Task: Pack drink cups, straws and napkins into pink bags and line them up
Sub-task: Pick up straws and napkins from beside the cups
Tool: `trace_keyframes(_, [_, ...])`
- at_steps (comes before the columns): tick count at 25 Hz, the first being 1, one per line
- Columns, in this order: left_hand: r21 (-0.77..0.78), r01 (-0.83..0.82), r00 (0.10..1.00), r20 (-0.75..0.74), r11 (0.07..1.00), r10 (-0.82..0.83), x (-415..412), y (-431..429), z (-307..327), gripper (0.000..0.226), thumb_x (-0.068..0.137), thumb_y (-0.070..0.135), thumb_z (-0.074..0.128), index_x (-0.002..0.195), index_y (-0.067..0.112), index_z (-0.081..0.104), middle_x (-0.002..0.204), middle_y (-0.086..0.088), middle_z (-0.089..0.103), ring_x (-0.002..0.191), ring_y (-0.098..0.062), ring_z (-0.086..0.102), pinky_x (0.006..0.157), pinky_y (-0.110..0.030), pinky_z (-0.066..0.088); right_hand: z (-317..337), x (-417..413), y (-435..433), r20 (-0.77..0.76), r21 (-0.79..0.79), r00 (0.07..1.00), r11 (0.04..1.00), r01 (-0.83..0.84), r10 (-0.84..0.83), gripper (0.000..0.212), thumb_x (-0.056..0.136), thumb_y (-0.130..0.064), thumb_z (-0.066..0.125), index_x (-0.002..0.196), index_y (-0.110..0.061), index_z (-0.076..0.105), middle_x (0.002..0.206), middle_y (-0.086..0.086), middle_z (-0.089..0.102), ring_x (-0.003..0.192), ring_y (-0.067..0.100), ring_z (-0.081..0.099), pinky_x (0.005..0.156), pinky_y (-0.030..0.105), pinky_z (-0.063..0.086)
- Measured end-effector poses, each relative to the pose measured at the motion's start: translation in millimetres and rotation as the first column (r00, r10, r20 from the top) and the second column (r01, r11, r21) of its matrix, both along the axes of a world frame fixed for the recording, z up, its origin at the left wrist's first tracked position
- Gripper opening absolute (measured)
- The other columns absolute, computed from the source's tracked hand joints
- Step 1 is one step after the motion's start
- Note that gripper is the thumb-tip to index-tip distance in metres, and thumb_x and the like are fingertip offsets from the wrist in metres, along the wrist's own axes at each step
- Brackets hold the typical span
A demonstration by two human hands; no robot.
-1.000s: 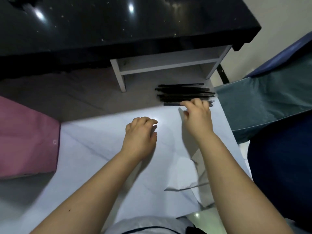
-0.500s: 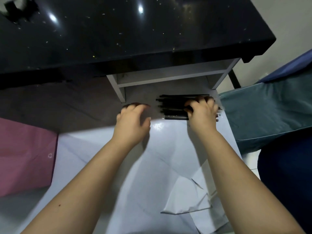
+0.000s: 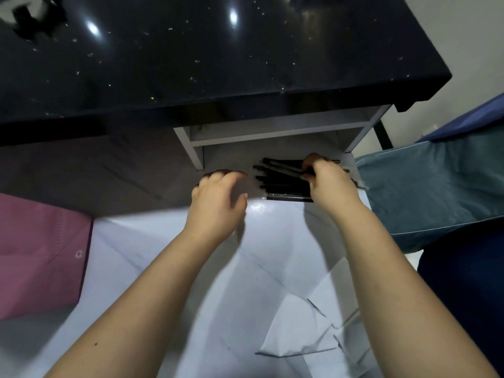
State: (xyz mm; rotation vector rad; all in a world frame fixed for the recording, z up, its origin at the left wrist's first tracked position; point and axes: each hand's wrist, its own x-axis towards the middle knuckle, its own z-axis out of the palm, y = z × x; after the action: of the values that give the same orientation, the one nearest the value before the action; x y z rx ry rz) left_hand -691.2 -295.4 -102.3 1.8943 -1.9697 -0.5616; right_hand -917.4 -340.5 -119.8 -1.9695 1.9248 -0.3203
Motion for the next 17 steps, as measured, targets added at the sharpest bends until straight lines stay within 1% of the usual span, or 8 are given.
trace_keyframes(2, [-0.02,0.02,1.0,0.02,1.0,-0.02,3,3,6,0.038,0.089,0.027,0.058,0.127,0.027,0.056,0.121,0.001,0.058,0.115,-0.025,0.046,0.094,-0.037,0.033,5,3,5,0.043,0.06,0.997,0.996,-0.064,0.062,0.019,0.095,-0.014,0.05,0.114,-0.015,0.053,0.097,0.008,0.055,0.093,0.033,0.057,0.07,0.037,0.044])
trace_keyframes(4, [-0.043,0.041,0.996,0.082,0.998,-0.037,9,3,16,0.039,0.089,0.028,0.057,0.128,0.027,0.055,0.121,0.001,0.058,0.116,-0.025,0.046,0.095,-0.039,0.033,14,11,11,0.079,0.091,0.99,0.988,-0.125,0.118,0.017,0.098,-0.026,0.047,0.108,-0.013,0.052,0.094,0.005,0.052,0.089,0.03,0.055,0.068,0.036,0.041])
trace_keyframes(7, [-0.08,0.037,0.99,0.142,0.996,-0.025,28,11,44,0.039,0.09,0.028,0.056,0.129,0.027,0.055,0.124,0.002,0.056,0.12,-0.024,0.044,0.098,-0.039,0.033,44,38,28,0.117,0.066,0.974,0.977,-0.203,0.194,0.02,0.097,-0.037,0.05,0.1,-0.018,0.051,0.088,-0.003,0.053,0.08,0.02,0.051,0.064,0.034,0.037])
trace_keyframes(10, [-0.176,0.02,0.989,0.145,0.984,0.006,60,34,87,0.034,0.088,0.026,0.058,0.122,0.027,0.06,0.119,0.003,0.059,0.117,-0.025,0.047,0.096,-0.04,0.039,84,76,47,0.116,0.016,0.945,0.951,-0.309,0.305,0.022,0.098,-0.037,0.047,0.088,-0.017,0.045,0.071,-0.008,0.052,0.066,0.019,0.048,0.056,0.035,0.036])
trace_keyframes(11, [-0.224,0.012,0.989,0.146,0.975,0.022,73,42,103,0.032,0.087,0.025,0.06,0.119,0.026,0.063,0.116,0.003,0.061,0.114,-0.026,0.049,0.094,-0.041,0.041,98,89,50,0.112,0.008,0.936,0.942,-0.336,0.333,0.023,0.099,-0.036,0.045,0.086,-0.018,0.043,0.069,-0.008,0.052,0.063,0.018,0.048,0.054,0.034,0.035])
trace_keyframes(14, [-0.356,-0.068,0.981,0.144,0.932,0.127,125,65,156,0.032,0.083,0.023,0.064,0.115,0.023,0.066,0.113,0.0,0.064,0.11,-0.029,0.053,0.09,-0.044,0.044,150,136,57,0.103,-0.035,0.901,0.907,-0.42,0.421,0.017,0.1,-0.033,0.043,0.088,-0.022,0.045,0.071,-0.006,0.053,0.062,0.019,0.048,0.052,0.033,0.035])
trace_keyframes(17, [-0.414,-0.143,0.963,0.152,0.899,0.223,182,81,201,0.036,0.082,0.024,0.065,0.118,0.023,0.065,0.114,-0.001,0.064,0.111,-0.029,0.054,0.092,-0.045,0.044,198,196,66,0.068,-0.155,0.844,0.841,-0.518,0.532,0.01,0.1,-0.032,0.043,0.094,-0.025,0.048,0.08,-0.005,0.056,0.072,0.021,0.053,0.06,0.038,0.044])
